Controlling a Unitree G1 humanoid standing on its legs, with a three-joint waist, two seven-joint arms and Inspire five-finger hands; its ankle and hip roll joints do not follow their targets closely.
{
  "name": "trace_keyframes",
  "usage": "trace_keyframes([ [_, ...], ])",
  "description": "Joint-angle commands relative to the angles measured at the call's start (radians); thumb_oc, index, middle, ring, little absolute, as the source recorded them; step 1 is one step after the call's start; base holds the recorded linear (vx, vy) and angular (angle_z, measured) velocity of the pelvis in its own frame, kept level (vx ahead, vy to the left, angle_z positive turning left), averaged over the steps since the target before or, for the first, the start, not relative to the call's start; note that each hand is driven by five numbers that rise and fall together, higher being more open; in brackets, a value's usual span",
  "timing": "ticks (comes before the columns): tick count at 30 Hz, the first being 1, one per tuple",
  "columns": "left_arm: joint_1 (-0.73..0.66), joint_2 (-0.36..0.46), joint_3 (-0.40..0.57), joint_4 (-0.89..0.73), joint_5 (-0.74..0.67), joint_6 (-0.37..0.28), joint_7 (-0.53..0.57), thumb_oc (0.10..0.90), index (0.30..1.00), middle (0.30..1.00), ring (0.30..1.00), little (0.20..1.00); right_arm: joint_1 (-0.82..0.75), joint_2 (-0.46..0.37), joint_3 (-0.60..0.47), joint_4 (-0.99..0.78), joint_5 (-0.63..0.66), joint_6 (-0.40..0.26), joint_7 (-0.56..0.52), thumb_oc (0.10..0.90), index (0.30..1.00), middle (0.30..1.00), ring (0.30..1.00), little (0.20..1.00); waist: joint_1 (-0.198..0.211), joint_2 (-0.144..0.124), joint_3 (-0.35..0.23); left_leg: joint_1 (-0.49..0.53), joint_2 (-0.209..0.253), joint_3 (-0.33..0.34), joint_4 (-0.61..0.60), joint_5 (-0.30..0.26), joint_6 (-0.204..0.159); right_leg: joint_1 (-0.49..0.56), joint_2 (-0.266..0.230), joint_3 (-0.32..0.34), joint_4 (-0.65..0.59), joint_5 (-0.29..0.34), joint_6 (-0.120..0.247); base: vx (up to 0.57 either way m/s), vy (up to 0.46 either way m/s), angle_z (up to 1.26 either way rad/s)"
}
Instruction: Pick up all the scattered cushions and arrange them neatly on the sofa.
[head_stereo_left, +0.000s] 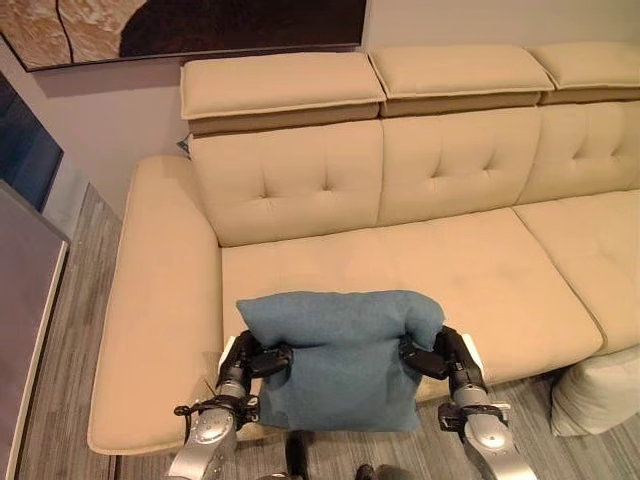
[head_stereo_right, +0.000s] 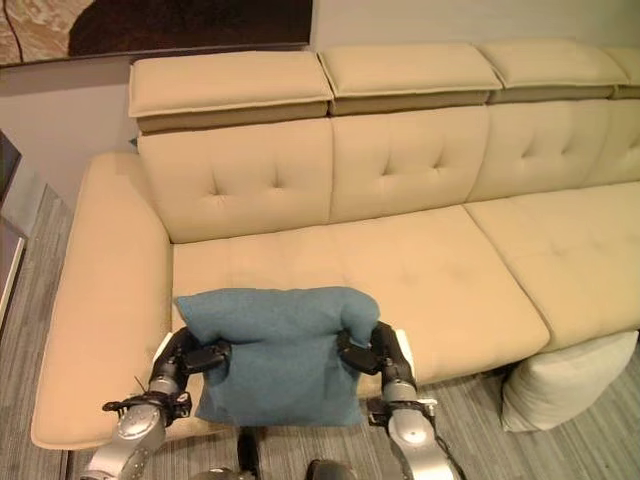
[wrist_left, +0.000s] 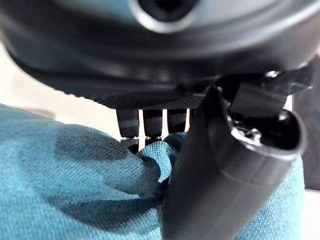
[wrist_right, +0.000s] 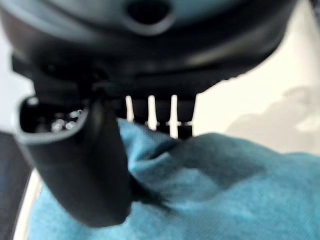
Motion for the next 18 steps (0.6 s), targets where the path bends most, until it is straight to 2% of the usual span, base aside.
trace_keyframes([
  [1, -0.055, -0.047, -0.023, -0.133, 0.019, -0.115, -0.047, 0.4, 0.3, 0.3, 0.3, 0.3, -0.079, 0.011, -0.032, -0.123, -0.012, -0.109, 0.0, 0.4, 0.3, 0.3, 0.3, 0.3, -0.022, -0.003, -0.052, -0.029, 0.041, -0.037, 0.123, -0.136, -0.061, 0.073, 0.063, 0.065, -0.238, 0.146, -0.018, 0.1, -0.04, 0.29],
  [3, -0.071, -0.054, -0.028, -0.129, 0.022, -0.121, -0.045, 0.4, 0.3, 0.3, 0.3, 0.3, -0.078, 0.009, -0.041, -0.12, -0.018, -0.113, -0.012, 0.4, 0.3, 0.3, 0.3, 0.3, -0.051, -0.004, -0.044, -0.02, 0.029, -0.074, 0.119, -0.144, -0.067, 0.027, 0.081, 0.15, -0.339, 0.181, -0.018, 0.1, -0.092, 0.46],
  [5, -0.081, -0.053, -0.029, -0.126, 0.026, -0.129, -0.046, 0.4, 0.3, 0.3, 0.3, 0.3, -0.076, 0.006, -0.044, -0.119, -0.019, -0.111, -0.015, 0.4, 0.3, 0.3, 0.3, 0.3, -0.063, -0.013, -0.045, -0.014, 0.017, -0.095, 0.118, -0.152, -0.072, 0.04, 0.076, 0.172, -0.409, 0.197, -0.012, 0.1, -0.12, 0.6],
  [7, -0.086, -0.055, -0.03, -0.127, 0.048, -0.129, -0.046, 0.4, 0.3, 0.3, 0.3, 0.3, -0.074, 0.0, -0.045, -0.108, -0.021, -0.113, -0.009, 0.4, 0.3, 0.3, 0.3, 0.3, -0.056, -0.02, -0.062, -0.011, 0.018, -0.099, 0.11, -0.15, -0.084, 0.077, 0.073, 0.152, -0.463, 0.214, -0.018, 0.09, -0.168, 0.71],
  [12, -0.097, -0.057, -0.03, -0.143, 0.053, -0.13, -0.046, 0.4, 0.3, 0.3, 0.3, 0.3, -0.063, -0.013, -0.056, -0.121, -0.016, -0.113, -0.005, 0.4, 0.3, 0.3, 0.3, 0.3, -0.055, -0.014, -0.09, 0.008, 0.031, -0.109, 0.076, -0.138, -0.104, 0.134, 0.08, 0.121, -0.531, 0.218, -0.031, 0.09, -0.122, 0.11],
  [15, -0.141, -0.068, -0.035, -0.161, 0.055, -0.137, -0.031, 0.4, 0.3, 0.3, 0.3, 0.3, -0.075, -0.03, -0.062, -0.153, -0.024, -0.118, -0.015, 0.4, 0.3, 0.3, 0.3, 0.3, -0.058, -0.005, -0.104, 0.029, 0.046, -0.116, 0.035, -0.123, -0.123, 0.176, 0.091, 0.084, -0.588, 0.216, -0.037, 0.09, -0.1, 0.19],
  [17, -0.241, -0.066, -0.06, -0.161, 0.092, -0.149, 0.019, 0.4, 0.3, 0.3, 0.3, 0.3, -0.165, -0.051, -0.043, -0.181, -0.029, -0.131, -0.057, 0.4, 0.3, 0.3, 0.3, 0.3, -0.059, 0.001, -0.104, 0.039, 0.056, -0.115, 0.006, -0.112, -0.133, 0.192, 0.097, 0.064, -0.622, 0.217, -0.04, 0.08, -0.091, 0.08],
  [18, -0.242, -0.066, -0.06, -0.16, 0.093, -0.149, 0.02, 0.4, 0.3, 0.3, 0.3, 0.3, -0.167, -0.051, -0.043, -0.18, -0.029, -0.131, -0.057, 0.4, 0.3, 0.3, 0.3, 0.3, -0.059, 0.001, -0.103, 0.04, 0.057, -0.115, 0.005, -0.112, -0.133, 0.193, 0.097, 0.063, -0.623, 0.217, -0.04, 0.05, -0.051, 0.04],
])
